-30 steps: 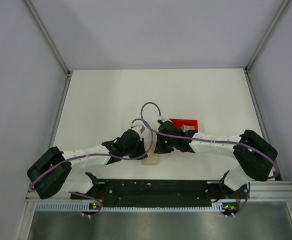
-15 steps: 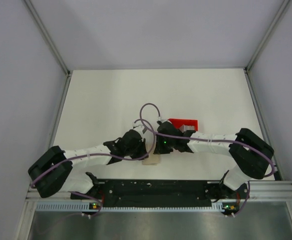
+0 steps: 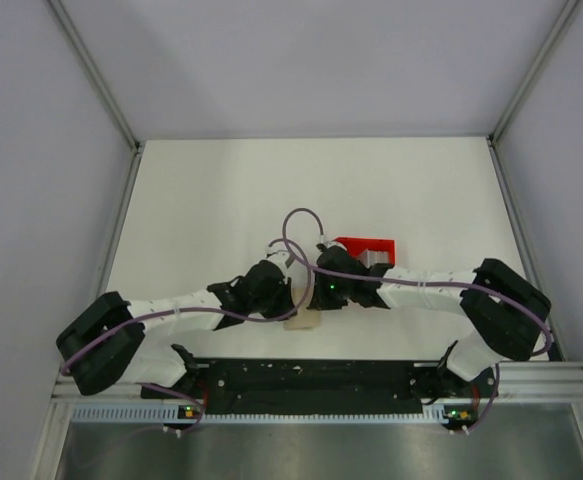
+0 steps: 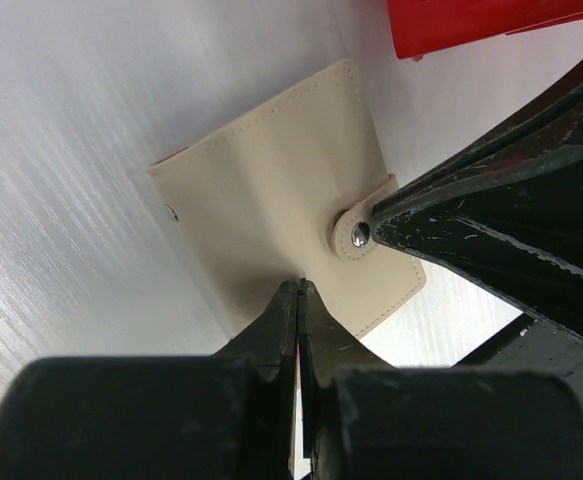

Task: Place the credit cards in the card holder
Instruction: Close the card holder at the center of the board.

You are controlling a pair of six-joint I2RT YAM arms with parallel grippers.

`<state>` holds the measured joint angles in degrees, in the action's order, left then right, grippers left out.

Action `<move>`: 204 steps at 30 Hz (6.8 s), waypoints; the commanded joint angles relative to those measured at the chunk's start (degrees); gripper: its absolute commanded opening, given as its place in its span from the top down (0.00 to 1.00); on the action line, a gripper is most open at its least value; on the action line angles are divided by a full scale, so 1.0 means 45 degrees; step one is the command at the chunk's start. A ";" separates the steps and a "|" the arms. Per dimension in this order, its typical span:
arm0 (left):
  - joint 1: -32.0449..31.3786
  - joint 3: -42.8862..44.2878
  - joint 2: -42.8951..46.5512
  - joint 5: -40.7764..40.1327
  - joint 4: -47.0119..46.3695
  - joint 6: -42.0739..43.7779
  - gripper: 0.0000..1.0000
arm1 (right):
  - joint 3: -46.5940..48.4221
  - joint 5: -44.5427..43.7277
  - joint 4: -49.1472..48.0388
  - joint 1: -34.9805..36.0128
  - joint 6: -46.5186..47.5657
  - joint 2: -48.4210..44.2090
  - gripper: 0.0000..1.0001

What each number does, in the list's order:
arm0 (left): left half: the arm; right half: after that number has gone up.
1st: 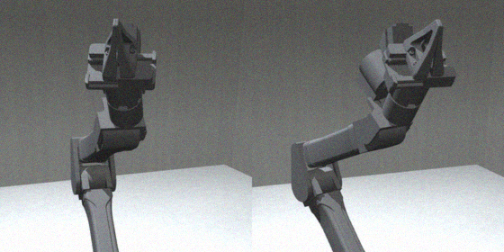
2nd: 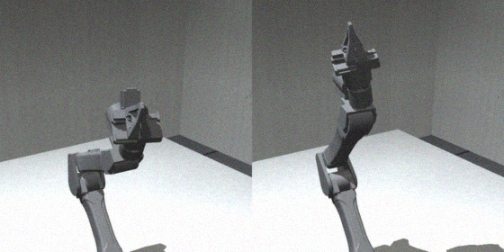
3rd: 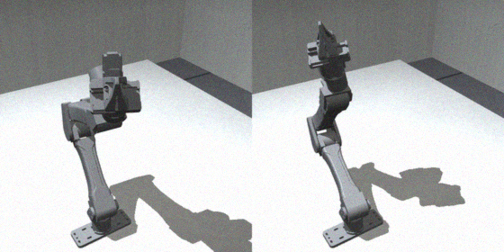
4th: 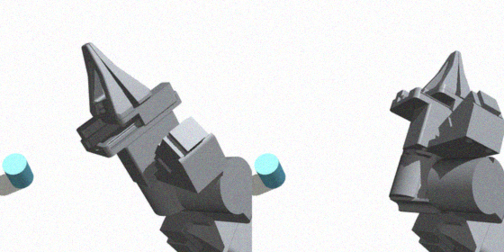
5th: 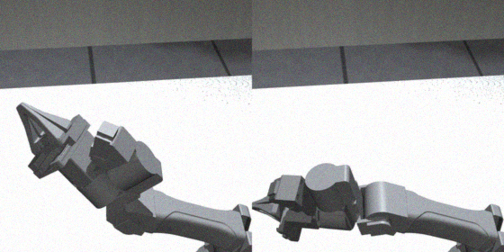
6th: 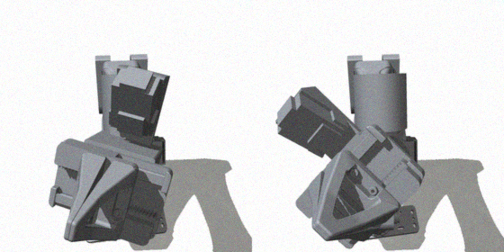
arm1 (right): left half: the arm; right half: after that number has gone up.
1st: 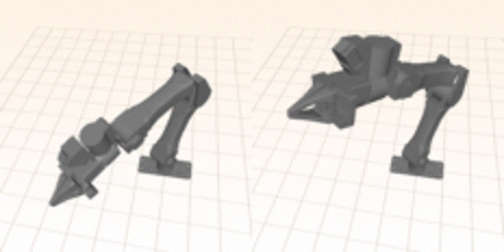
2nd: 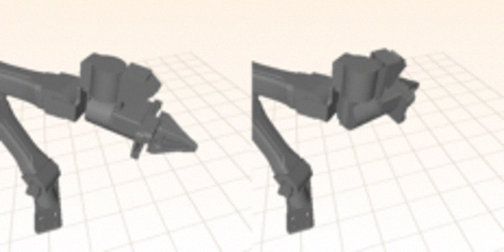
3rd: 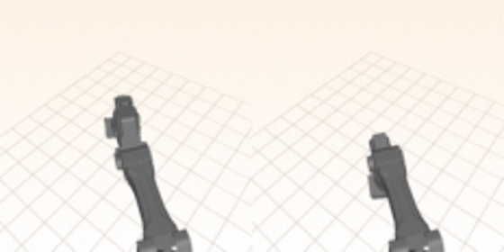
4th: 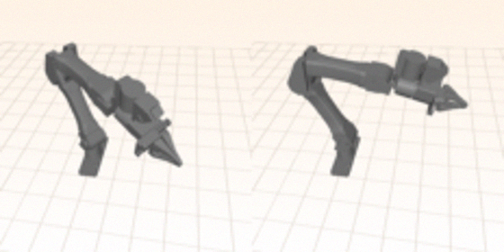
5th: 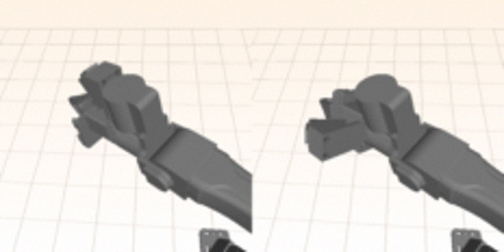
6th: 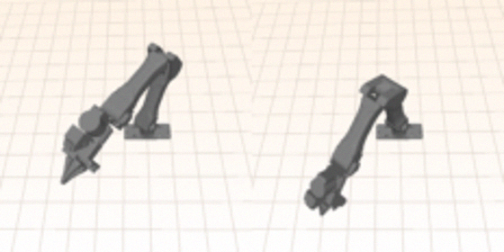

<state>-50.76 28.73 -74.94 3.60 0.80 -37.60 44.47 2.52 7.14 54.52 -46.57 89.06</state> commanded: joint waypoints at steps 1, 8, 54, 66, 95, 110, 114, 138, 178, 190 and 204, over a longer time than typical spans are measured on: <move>-0.0379 -0.0408 -0.0652 0.0470 0.1092 -0.0100 1.00 | -0.0233 -0.0443 -0.0043 0.0130 -0.0101 -0.0902 0.98; -0.0438 -0.0408 -0.0691 0.0509 0.0995 -0.0042 1.00 | -0.0428 -0.0502 0.0133 0.0188 -0.0238 -0.1080 0.97; -0.0770 -0.0369 0.1242 -0.0564 0.2498 -0.0198 0.82 | 0.0332 -0.0620 -0.0257 0.0716 -0.0141 -0.0455 0.97; -0.0770 -0.0486 0.0988 -0.0662 0.2401 -0.0217 0.91 | 0.0665 -0.0327 -0.0375 0.0950 -0.0199 0.0073 0.97; -0.0770 -0.0642 0.1105 -0.0682 0.2206 -0.0491 0.92 | 0.1349 -0.0502 0.0054 0.1380 -0.0277 0.1049 0.97; -0.0770 -0.0876 0.1223 -0.0682 0.1952 -0.0627 0.92 | 0.1525 -0.1010 0.0817 0.1751 -0.0589 0.1968 0.97; -0.0770 -0.0877 0.1301 -0.0662 0.1991 -0.0725 0.92 | 0.1602 -0.1497 0.0719 0.1810 -0.0395 0.1442 0.96; -0.0770 -0.0896 0.1301 -0.1073 0.2011 -0.0726 0.93 | 0.1505 -0.1245 0.1071 0.1497 -0.0394 0.0288 0.96; -0.0770 -0.0896 0.1281 -0.0936 0.1893 -0.0628 0.93 | 0.1915 -0.0776 0.1050 0.1380 -0.0121 0.1459 0.96; -0.0770 -0.0896 0.1281 -0.0916 0.1873 -0.0627 0.93 | 0.2833 -0.1712 0.3003 0.1516 -0.0082 0.2358 0.96; -0.0770 -0.0936 0.1262 -0.0994 0.1815 -0.0706 0.93 | 0.2851 -0.2025 0.3102 0.2005 0.0035 0.2262 0.96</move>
<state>-53.93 26.74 -68.36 -0.97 8.58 -40.75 56.82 -4.84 17.87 62.06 -47.57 97.27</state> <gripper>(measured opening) 0.070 0.036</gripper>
